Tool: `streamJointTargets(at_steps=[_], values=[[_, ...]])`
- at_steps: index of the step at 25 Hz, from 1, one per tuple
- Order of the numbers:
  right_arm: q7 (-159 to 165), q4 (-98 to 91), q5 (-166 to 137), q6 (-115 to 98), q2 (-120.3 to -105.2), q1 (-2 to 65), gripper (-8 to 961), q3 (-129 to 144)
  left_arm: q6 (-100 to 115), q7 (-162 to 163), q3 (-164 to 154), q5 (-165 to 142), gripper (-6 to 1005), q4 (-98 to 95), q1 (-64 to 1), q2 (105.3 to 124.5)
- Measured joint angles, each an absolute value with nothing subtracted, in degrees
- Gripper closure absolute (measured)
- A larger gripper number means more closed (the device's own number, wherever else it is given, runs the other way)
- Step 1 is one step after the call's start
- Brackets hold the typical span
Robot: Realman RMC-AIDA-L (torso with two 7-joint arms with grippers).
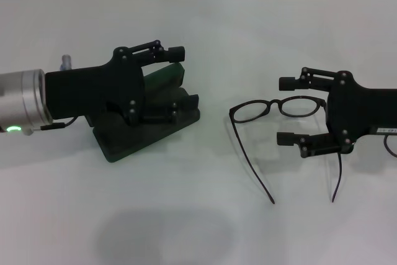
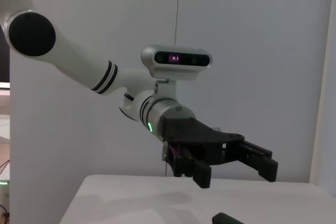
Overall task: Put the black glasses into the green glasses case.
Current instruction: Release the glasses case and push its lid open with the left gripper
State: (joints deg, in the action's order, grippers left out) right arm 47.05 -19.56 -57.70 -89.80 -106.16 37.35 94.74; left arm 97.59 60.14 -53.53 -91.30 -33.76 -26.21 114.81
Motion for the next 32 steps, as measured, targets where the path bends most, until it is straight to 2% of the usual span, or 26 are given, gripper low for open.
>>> streamJointTargets(at_steps=[12,18,20,26,32], values=[[47.2,-20.0,-57.8,-89.1,-106.47,37.3,84,94.7,93.9,64.7,-52.3,-91.8,124,-34.4,-26.4,115.03],[47.3,-20.0,-58.0,-89.0,-106.71,37.3,85,93.4,86.0,88.2,-52.2,-103.0,134,-46.8,-27.3,114.92],[47.3,-20.0,-58.0,-89.0,-106.72,37.3,86,93.4,83.5,96.4,-52.3,-111.0,139,-52.1,-27.8,115.67],[47.4,-20.0,-58.2,-89.1,-106.79,37.3,87,93.4,81.9,103.6,-52.8,-128.3,154,-59.1,-29.2,119.7],[47.4,-20.0,-58.3,-89.6,-106.88,37.2,89,93.5,80.7,106.0,-55.1,-129.5,169,-59.2,-29.1,119.87]])
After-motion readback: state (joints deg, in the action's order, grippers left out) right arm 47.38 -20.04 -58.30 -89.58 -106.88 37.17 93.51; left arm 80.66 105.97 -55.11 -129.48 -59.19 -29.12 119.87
